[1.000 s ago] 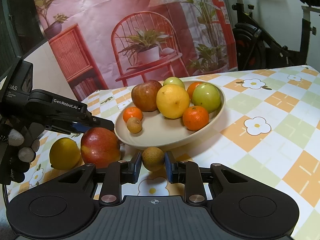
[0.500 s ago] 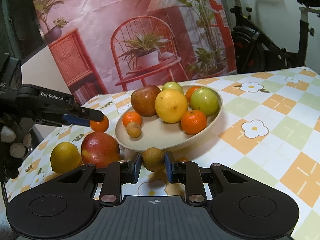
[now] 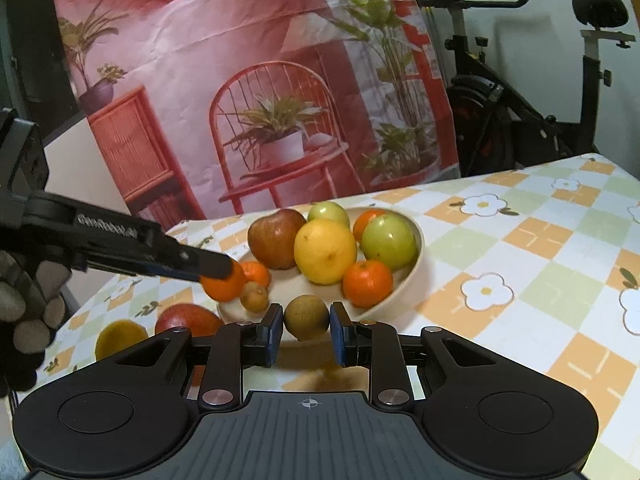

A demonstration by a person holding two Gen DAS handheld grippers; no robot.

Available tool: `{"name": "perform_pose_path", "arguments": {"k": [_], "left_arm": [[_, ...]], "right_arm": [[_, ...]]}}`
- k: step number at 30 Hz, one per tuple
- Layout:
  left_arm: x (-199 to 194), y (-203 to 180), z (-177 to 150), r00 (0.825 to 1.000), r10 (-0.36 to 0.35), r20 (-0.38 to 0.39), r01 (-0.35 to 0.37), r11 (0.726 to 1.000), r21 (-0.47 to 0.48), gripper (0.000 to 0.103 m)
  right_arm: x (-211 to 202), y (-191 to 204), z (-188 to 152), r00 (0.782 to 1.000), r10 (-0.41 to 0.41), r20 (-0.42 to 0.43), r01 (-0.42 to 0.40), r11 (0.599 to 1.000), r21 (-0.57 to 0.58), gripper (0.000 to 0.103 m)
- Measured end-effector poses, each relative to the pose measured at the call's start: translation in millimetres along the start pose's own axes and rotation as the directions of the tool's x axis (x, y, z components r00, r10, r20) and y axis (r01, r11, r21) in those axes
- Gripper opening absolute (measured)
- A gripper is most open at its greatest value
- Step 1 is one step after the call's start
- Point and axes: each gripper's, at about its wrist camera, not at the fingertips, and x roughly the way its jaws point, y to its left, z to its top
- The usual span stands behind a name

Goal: Organize fruits
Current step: 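Lift and carry the brown fruit with the right gripper while the left carries the tangerine, then lower both fruits onto the plate and open both grippers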

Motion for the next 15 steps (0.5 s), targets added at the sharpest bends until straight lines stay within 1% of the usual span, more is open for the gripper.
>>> {"name": "perform_pose_path", "arguments": {"k": [6,10,15], "left_arm": [[14.5,-5.2,11.4,1.000,0.022,-0.001,-0.022,0.999,0.047,0.039],[26.4,-5.8,20.0,0.998,0.056,-0.014,-0.055,0.995,0.086,0.039],[37.1,-5.1,23.0,0.996,0.078,-0.040,-0.073,0.989,0.130,0.039]], "right_arm": [[12.8,-4.0,12.7,0.999,-0.038,0.006,0.038,0.999,-0.023,0.023],[25.2,-2.0,17.4,0.998,-0.055,-0.014,0.054,0.997,-0.054,0.023],[31.6,-0.3,14.6,0.997,-0.062,-0.043,0.059,0.995,-0.075,0.023]]}}
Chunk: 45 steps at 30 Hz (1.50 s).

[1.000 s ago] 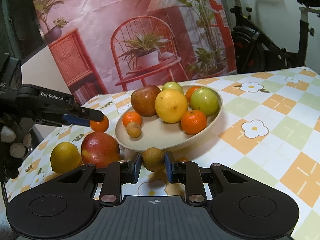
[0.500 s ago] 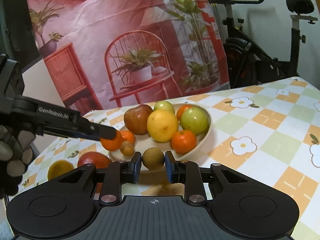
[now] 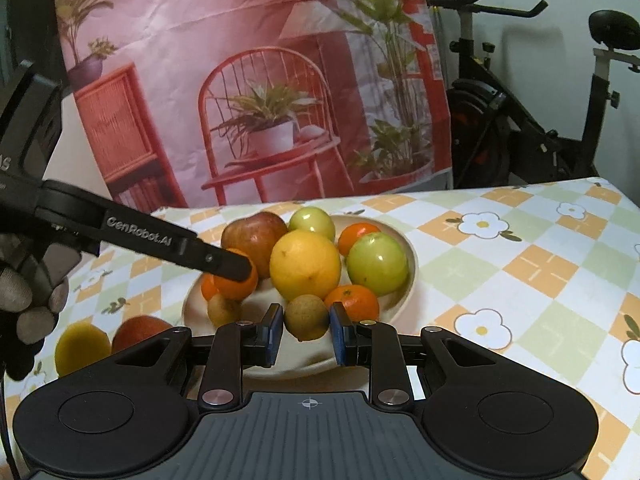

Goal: Organize fruits
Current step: 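Lower both fruits onto the plate and open both grippers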

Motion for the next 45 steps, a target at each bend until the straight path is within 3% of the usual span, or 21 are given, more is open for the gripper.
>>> {"name": "perform_pose_path", "arguments": {"k": [29,45], "left_arm": [[11.2,-3.2,5.1,0.999,0.015,-0.030,-0.015,1.000,0.011,0.040],[-33.9,5.1,3.9,0.998,0.024,0.059,-0.023,1.000,-0.013,0.040]], "right_arm": [[2.0,3.6,-6.6,1.000,-0.025,-0.004,0.025,0.999,-0.047,0.024],[-4.6,-1.2,-8.1,1.000,0.009,0.013,-0.008,0.999,-0.043,0.025]]}}
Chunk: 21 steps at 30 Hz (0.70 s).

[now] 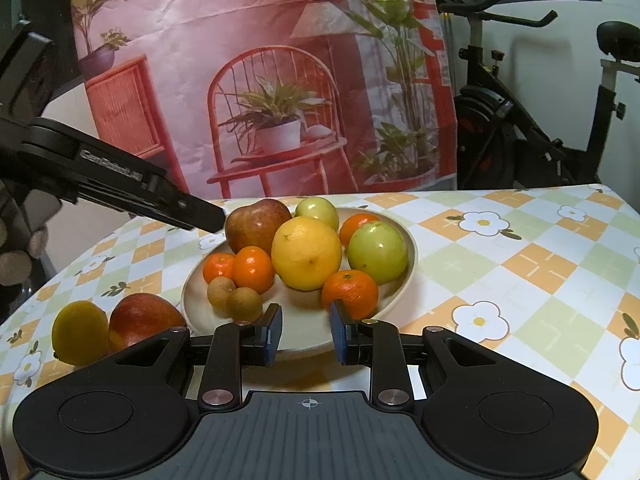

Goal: Organize fruits
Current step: 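Lower both fruits onto the plate and open both grippers, then withdraw both tools from the plate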

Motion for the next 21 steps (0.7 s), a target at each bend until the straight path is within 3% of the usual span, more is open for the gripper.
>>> {"name": "perform_pose_path", "arguments": {"k": [17,21], "left_arm": [[-63.9,52.0,-25.0,0.991,0.109,0.076,-0.098,0.986,-0.137,0.041],[-72.8,57.0,-32.9,0.989,0.118,0.087,-0.103,0.983,-0.155,0.041]], "right_arm": [[-2.3,0.1,1.2,1.000,0.006,-0.003,-0.006,1.000,0.012,0.026],[-7.0,8.0,3.5,1.000,0.017,-0.015,-0.018,1.000,-0.008,0.031]]}}
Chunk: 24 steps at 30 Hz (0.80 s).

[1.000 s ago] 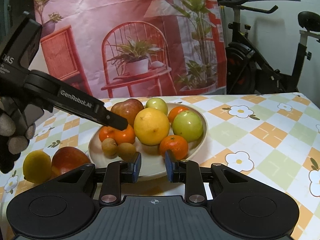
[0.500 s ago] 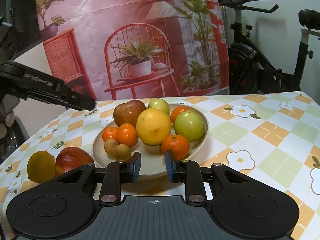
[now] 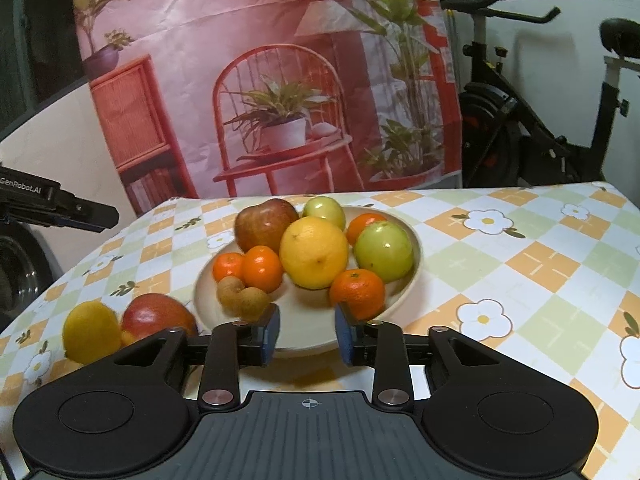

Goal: Organize fruits
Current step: 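Withdraw both tools from the plate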

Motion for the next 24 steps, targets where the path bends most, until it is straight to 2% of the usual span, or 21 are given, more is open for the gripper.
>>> {"name": "perform_pose_path", "arguments": {"k": [5,16,22,24], "left_arm": [[-6.5,7.3,-11.3,1.000,-0.011,-0.004,0.011,1.000,-0.017,0.041],[-13.8,14.1,-21.1,0.999,-0.039,0.011,0.039,0.999,-0.027,0.041],[-23.1,24.1,-23.6,1.000,-0.008,0.028,0.009,0.999,-0.038,0.041],[-25.7,28.2,-23.8,0.999,0.006,0.031,-0.004,0.999,-0.039,0.040]], "right_arm": [[-7.3,17.6,-0.2,0.999,0.040,-0.014,-0.040,0.998,-0.037,0.031],[-11.4,47.9,5.3,0.997,0.068,-0.047,-0.073,0.988,-0.134,0.031],[-11.9,75.3,-0.2,0.993,0.094,-0.077,-0.110,0.965,-0.237,0.033],[-11.7,83.6,-1.5,0.991,0.104,-0.085,-0.123,0.958,-0.260,0.037]]}}
